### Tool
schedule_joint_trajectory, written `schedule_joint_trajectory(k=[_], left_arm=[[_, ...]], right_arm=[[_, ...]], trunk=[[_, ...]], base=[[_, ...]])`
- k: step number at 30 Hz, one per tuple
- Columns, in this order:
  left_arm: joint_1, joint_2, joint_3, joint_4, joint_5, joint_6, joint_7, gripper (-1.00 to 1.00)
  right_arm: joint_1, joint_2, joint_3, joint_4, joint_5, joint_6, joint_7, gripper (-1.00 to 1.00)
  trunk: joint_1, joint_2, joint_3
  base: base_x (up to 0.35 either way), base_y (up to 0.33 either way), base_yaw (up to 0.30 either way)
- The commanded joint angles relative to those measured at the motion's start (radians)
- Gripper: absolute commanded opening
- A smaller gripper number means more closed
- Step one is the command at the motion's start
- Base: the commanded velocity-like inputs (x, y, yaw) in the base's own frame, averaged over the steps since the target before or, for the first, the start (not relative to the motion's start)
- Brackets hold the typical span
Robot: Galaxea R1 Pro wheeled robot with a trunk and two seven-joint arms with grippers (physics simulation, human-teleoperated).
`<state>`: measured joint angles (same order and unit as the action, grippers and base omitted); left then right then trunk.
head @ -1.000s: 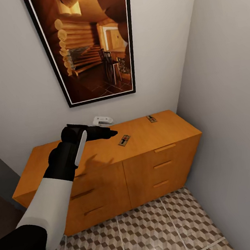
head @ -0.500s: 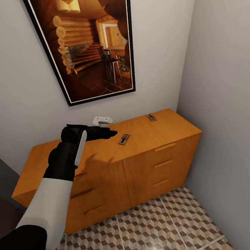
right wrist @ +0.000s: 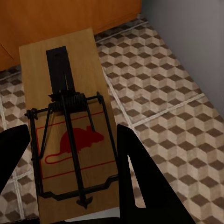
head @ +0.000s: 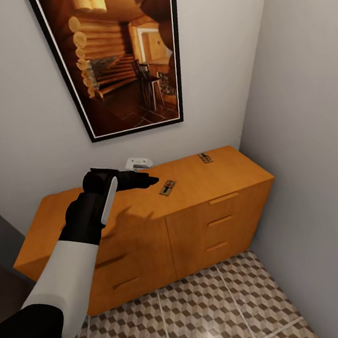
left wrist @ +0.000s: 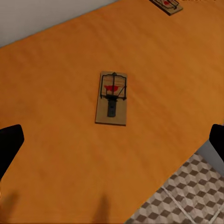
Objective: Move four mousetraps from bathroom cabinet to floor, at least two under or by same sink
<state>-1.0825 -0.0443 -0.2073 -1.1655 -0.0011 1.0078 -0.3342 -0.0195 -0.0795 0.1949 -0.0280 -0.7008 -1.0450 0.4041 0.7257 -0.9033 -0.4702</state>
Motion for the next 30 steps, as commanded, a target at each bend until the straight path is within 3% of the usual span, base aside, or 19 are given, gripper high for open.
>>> schedule_joint_trajectory(k=[1,15,30], left_arm=[[-0.001,0.000,0.000,0.000,0.000,0.005,-0.002,1.00],[0.000,0.000,0.000,0.003,0.000,0.004,-0.002,1.00],[0.007,0.000,0.000,0.005,0.000,0.003,-0.002,1.00]], right_arm=[[0.000,0.000,0.007,0.000,-0.011,-0.002,0.005,-1.00],[0.000,0.000,0.007,0.000,-0.011,-0.002,0.005,-1.00],[0.000,0.000,0.006,0.000,-0.011,-0.002,0.005,-1.00]], trunk=[[0.000,-0.001,-0.001],[0.000,-0.001,-0.001],[0.000,-0.001,-0.001]], base=[[0.181,-0.023,0.000],[0.251,-0.119,0.000],[0.025,-0.016,0.000]])
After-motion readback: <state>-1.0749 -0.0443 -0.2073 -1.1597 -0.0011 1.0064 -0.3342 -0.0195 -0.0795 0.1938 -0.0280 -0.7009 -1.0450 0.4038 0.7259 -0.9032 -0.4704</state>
